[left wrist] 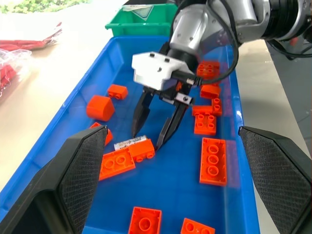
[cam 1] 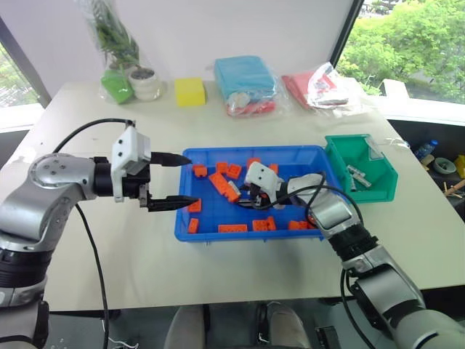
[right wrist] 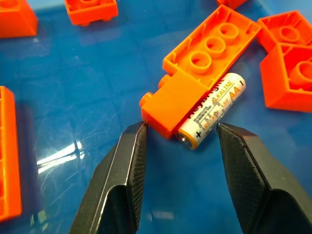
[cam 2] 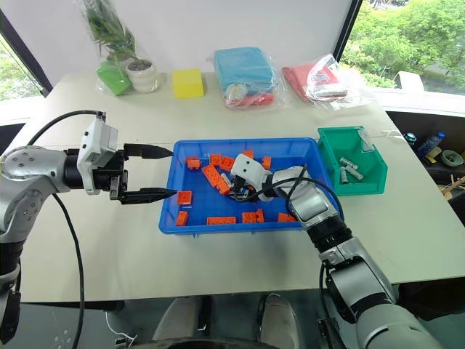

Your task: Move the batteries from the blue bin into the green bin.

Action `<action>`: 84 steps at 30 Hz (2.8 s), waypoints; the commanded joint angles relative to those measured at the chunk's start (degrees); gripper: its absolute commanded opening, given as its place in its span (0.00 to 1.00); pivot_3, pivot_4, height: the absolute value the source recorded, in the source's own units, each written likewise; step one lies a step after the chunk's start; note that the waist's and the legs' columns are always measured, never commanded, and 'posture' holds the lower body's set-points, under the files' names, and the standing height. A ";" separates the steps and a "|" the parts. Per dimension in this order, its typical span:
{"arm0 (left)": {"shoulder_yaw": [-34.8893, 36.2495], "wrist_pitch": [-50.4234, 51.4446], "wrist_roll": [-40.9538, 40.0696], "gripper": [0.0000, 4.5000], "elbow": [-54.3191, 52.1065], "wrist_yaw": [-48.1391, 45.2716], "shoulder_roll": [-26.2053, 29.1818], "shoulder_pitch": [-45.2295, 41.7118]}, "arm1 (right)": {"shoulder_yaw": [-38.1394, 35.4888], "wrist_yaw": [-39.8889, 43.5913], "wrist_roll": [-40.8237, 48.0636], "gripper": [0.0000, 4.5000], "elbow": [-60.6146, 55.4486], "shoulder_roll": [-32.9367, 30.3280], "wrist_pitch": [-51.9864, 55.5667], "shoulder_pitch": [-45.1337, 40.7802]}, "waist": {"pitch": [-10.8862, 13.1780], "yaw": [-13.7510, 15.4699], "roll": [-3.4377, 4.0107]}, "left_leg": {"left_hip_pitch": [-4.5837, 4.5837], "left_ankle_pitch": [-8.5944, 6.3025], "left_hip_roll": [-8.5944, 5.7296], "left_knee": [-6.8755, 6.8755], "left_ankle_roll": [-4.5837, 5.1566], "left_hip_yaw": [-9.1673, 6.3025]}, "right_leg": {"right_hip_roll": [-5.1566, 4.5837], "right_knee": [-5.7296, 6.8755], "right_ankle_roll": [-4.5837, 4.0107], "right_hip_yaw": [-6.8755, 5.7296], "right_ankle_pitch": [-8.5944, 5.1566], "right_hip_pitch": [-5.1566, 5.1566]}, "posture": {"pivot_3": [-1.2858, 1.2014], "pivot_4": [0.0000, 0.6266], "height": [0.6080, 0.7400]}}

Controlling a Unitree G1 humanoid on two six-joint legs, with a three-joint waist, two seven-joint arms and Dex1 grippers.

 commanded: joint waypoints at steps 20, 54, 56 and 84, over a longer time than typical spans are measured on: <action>1.20 -1.60 0.25 1.00 0.80 -0.08 0.29 -2.32 | -1.16 -1.85 -0.77 0.51 2.69 1.91 -0.62 -1.69 | 0.00 -0.07 0.00 | 0.02 0.00 0.00 0.00 0.00 0.00 | 0.00 0.01 0.00 0.00 0.00 0.01 | 0.52 0.24 0.72; -0.84 -3.78 0.69 1.00 1.31 -1.81 -1.35 -0.96 | -31.28 -5.78 7.99 0.02 -3.95 -28.93 14.36 3.63 | 0.01 0.10 0.01 | -0.02 -0.01 -0.02 -0.07 0.00 0.04 | -0.04 -0.13 0.00 0.00 -0.02 -0.02 | 0.52 0.24 0.72; -1.52 -4.03 0.98 1.00 2.03 -1.97 -2.00 -1.99 | -30.76 -5.26 8.46 0.02 -3.08 -29.52 14.73 4.52 | 0.02 -0.09 0.03 | -0.01 -0.01 0.00 -0.07 0.00 0.05 | -0.03 -0.11 0.00 0.00 -0.02 -0.03 | 0.52 0.24 0.72; 3.75 2.12 -3.53 1.00 2.27 -2.84 1.42 -3.22 | -33.91 27.28 27.21 0.63 -9.30 -39.71 2.41 11.36 | 0.10 0.27 0.15 | 0.00 -0.02 0.02 -0.02 0.00 0.04 | -0.04 -0.15 0.02 0.00 -0.02 0.02 | 0.52 0.24 0.72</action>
